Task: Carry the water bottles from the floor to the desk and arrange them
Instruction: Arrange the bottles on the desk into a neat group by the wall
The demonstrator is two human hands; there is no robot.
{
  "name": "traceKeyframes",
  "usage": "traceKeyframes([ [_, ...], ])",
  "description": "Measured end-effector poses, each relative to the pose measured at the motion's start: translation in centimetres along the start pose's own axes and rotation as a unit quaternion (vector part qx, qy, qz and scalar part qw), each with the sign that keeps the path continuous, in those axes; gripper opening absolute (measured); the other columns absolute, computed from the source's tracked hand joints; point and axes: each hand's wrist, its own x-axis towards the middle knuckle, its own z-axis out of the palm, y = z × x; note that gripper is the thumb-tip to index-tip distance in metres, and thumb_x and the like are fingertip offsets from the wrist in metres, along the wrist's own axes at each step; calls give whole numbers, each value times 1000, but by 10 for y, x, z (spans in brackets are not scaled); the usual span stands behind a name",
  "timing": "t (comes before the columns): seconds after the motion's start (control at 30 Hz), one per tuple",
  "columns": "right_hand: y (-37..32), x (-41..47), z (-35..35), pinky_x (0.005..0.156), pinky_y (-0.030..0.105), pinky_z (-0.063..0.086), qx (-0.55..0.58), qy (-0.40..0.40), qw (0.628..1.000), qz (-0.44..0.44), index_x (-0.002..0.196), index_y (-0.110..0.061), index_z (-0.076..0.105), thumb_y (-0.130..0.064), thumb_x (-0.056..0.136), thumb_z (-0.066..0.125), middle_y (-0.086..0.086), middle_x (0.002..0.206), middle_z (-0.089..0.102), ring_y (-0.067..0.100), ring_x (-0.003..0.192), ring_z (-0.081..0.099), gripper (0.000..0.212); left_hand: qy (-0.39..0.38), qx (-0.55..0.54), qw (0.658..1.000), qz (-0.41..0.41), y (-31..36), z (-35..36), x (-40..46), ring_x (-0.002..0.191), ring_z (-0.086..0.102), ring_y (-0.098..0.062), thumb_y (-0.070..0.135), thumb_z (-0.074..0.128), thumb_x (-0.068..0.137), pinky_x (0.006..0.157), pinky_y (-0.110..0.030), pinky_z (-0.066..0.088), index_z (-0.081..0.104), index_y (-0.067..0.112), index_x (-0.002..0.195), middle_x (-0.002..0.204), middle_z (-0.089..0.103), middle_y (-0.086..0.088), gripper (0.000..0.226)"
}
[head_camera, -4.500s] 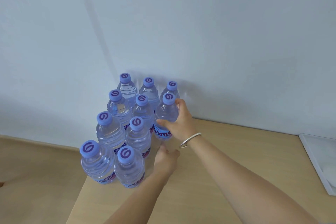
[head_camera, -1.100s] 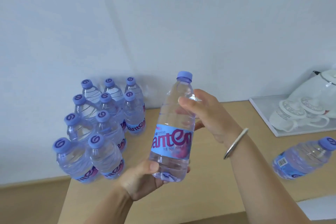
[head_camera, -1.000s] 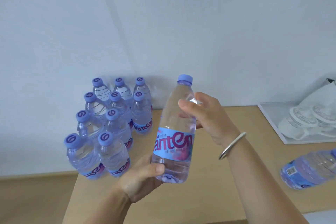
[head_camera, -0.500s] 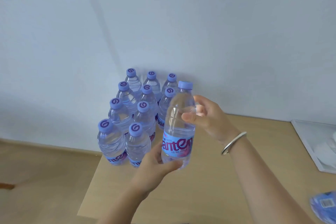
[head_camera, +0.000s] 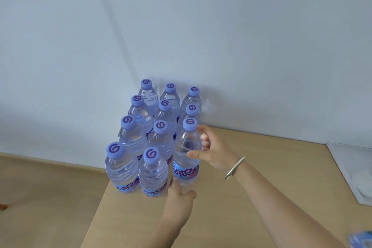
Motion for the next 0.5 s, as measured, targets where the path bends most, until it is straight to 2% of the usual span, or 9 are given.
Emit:
traceKeyframes([
  [0.17,9,8,4,76,9,45,0,-21,1000,-4,110,-24,42,15,73,68,-8,105,58,-12,87,62,60,-16,-47,999,-10,1,1,17,120,42,-13,3,54,84,93,-24,29,33,22,140,134,47,5,63],
  [0.3,19,10,2,87,14,46,20,-17,1000,-5,113,-21,42,17,72,68,-9,114,57,-8,98,60,62,13,-11,1000,-12,-6,7,36,115,45,-16,3,56,82,91,-27,35,33,23,137,133,47,1,62],
  [0.4,28,9,5,88,15,46,28,-6,1000,-9,110,-24,44,18,71,68,-7,114,58,-7,99,60,63,42,44,998,4,-10,12,45,123,40,-18,2,57,79,91,-26,37,21,18,143,144,33,0,75],
  [0.5,31,8,6,91,21,48,54,10,998,-14,111,-29,46,7,67,76,10,119,58,2,101,62,64,48,77,996,8,-12,12,50,140,24,-20,7,57,78,109,-34,33,8,16,148,153,18,-2,87],
])
